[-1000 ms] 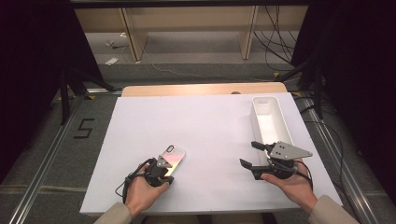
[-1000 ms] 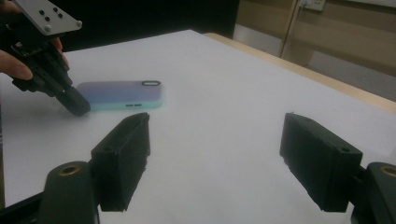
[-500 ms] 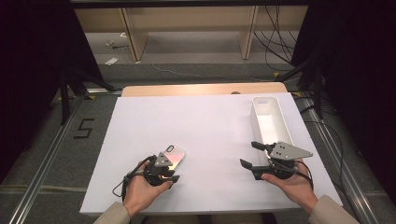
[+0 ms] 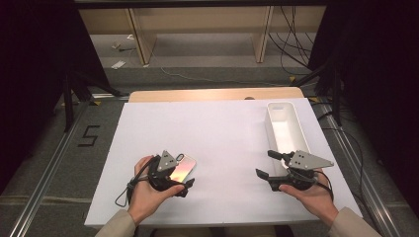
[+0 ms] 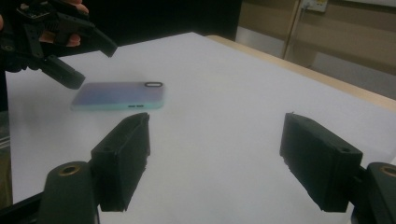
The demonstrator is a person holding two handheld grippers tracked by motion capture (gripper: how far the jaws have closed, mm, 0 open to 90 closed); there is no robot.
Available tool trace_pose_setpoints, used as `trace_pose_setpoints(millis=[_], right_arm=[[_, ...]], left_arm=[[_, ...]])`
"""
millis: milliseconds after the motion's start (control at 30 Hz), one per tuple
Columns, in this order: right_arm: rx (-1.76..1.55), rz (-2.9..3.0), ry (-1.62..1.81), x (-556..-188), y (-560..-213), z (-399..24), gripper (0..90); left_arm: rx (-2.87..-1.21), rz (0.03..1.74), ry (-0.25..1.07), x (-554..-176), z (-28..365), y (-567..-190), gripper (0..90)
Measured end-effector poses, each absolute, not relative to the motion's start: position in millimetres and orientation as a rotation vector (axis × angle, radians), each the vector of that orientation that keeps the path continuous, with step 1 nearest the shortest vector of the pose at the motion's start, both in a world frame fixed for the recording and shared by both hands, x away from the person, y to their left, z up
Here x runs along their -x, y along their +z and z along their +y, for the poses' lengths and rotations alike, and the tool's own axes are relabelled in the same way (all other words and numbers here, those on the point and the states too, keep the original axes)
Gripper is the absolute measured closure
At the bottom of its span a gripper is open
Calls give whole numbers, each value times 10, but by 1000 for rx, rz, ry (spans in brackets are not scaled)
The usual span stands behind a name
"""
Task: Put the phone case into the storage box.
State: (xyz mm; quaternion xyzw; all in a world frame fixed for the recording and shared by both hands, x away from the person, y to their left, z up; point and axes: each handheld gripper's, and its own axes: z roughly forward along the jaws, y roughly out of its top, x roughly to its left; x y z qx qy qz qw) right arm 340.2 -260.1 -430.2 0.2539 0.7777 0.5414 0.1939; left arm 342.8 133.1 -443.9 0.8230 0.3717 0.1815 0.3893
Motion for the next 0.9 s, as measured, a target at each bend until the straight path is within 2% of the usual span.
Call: trace_pose_setpoints(millis=[600, 900], right_arm=[[-713, 2179, 1520, -3362, -4289, -2600, 248], [-696, 2181, 1494, -3335, -4265, -2573, 247]], left_arm=[[-2055, 966, 502, -3477, 1433, -4430, 0], [-2092, 985, 505, -3493, 1425, -4450, 0]])
